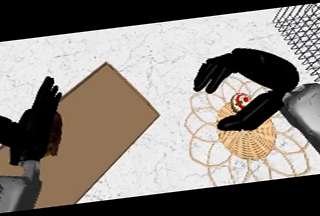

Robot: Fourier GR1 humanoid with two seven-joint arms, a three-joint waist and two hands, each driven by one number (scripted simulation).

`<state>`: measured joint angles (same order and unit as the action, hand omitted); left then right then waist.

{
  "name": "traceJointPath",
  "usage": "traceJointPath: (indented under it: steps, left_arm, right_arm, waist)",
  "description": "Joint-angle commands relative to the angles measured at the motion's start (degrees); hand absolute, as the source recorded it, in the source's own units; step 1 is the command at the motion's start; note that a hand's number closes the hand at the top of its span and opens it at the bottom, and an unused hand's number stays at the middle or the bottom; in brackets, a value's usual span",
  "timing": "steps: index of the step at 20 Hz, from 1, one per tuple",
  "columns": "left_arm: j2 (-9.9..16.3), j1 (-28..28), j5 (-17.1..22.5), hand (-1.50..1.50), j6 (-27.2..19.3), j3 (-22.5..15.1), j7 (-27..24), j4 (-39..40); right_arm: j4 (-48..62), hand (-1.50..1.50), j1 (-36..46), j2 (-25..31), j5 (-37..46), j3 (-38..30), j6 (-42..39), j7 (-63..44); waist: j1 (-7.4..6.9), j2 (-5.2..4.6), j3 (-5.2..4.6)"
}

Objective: Pick the cupcake from the placemat and place it in the basket

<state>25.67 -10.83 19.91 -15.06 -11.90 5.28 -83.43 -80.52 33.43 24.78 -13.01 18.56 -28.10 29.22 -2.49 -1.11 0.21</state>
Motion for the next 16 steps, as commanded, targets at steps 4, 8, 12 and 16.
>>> traceJointPath:
  steps: [4,8,12,16]
  left_arm:
    - [2.5,-2.2,-0.3,0.00,3.5,3.6,5.3,4.5]
    - [3.1,-3.6,-0.2,0.00,4.2,4.5,5.6,6.2]
    - [3.8,-1.9,0.2,0.00,5.8,5.6,3.0,8.2]
    - [3.0,0.0,-0.1,0.00,5.7,4.7,2.3,6.9]
  right_arm:
    - [-3.1,-1.50,-1.4,-6.0,10.8,3.2,3.5,4.7]
    - [-11.8,-1.50,2.5,-2.0,4.0,1.2,0.2,-16.1]
    - [-12.6,-1.50,8.5,9.0,9.3,-0.1,-4.3,-22.1]
    - [-12.8,-1.50,15.7,17.1,18.2,-3.1,-3.4,-28.6]
  waist:
    - [2.35,1.11,-0.20]
    - [2.96,1.40,-0.28]
    - [3.15,1.56,-0.41]
    - [2.76,1.74,-0.47]
